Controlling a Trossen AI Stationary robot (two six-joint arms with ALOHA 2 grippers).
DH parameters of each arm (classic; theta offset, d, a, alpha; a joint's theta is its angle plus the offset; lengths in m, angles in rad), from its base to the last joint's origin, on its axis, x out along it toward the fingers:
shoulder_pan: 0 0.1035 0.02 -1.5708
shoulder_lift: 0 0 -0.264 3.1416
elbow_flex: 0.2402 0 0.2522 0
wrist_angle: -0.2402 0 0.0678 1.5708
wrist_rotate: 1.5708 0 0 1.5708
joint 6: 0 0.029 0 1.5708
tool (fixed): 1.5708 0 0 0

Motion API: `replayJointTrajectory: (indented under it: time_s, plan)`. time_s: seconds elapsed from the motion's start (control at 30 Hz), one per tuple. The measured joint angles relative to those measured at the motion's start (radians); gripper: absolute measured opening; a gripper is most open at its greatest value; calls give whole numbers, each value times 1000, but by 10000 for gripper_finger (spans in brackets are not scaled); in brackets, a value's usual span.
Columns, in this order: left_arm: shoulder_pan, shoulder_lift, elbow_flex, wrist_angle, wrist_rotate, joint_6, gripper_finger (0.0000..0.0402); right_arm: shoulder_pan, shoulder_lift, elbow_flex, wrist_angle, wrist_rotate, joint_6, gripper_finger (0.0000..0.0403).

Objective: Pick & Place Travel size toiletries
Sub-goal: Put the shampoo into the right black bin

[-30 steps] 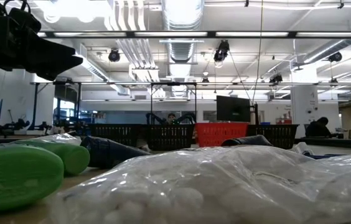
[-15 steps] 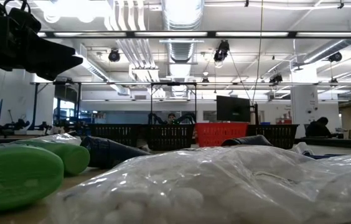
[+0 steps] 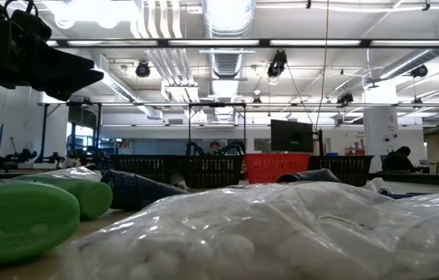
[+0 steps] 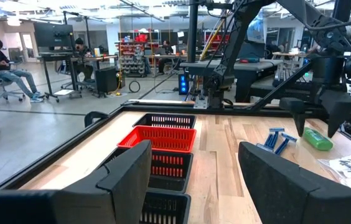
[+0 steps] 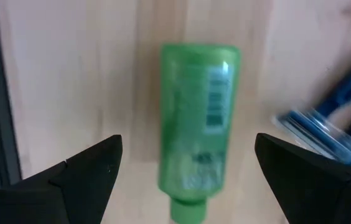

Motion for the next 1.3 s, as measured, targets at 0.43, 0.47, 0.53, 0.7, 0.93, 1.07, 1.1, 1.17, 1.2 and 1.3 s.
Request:
replayJointTrajectory:
  time_s: [0.43,0.47,0.53,0.7,0.93,1.07,1.1,1.17,1.2,1.3]
  plan:
    - [0,0,0,0,0,0,248,0,-4,-75,59,-18,109,363]
    - [0,0,0,0,0,0,248,0,-4,-74,63,-18,109,363]
    - [0,0,0,0,0,0,248,-1,-4,-74,70,-18,109,363]
    - [0,0,0,0,0,0,248,-2,-5,-85,88,-18,128,363]
    - [0,0,0,0,0,0,248,-3,-4,-90,94,-25,155,356]
    - [0,0,0,0,0,0,248,-3,-2,-76,79,-25,153,322]
    - [0,0,0,0,0,0,248,-3,-2,-76,78,-25,153,312]
    - [0,0,0,0,0,0,248,-3,-2,-76,80,-24,152,290]
    - [0,0,0,0,0,0,248,-3,-2,-76,81,-24,153,278]
    - [0,0,0,0,0,0,248,-3,-2,-75,82,-24,161,243]
